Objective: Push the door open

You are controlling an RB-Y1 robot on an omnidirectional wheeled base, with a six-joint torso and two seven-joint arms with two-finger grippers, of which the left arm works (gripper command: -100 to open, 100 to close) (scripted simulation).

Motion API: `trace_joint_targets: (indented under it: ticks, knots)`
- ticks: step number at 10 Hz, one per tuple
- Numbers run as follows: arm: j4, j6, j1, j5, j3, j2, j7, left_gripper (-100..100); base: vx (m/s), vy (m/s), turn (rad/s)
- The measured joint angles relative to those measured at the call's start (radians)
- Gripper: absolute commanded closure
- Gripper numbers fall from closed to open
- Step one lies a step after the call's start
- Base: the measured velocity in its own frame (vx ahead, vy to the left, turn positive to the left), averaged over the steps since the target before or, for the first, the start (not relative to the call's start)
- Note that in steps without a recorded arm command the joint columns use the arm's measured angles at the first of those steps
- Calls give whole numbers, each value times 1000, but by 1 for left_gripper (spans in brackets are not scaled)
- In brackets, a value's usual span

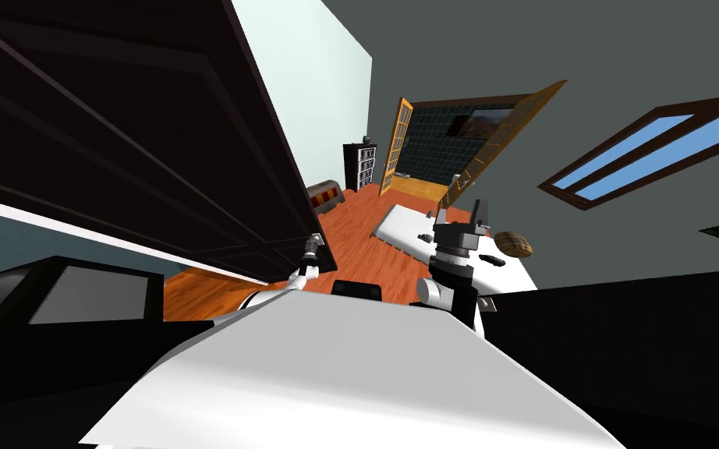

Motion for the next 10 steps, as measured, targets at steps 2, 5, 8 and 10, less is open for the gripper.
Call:
trace_joint_targets:
  ticks: [2,5,8,10]
  knots:
    - [2,0,3,12,20,6,-7,100,192,-53,48]
    - [-16,6,9,23,40,12,-17,100,140,-34,31]
    - [-8,7,14,33,56,14,-24,100,154,-12,51]
    - [22,-6,7,42,70,23,-25,100,166,11,24]
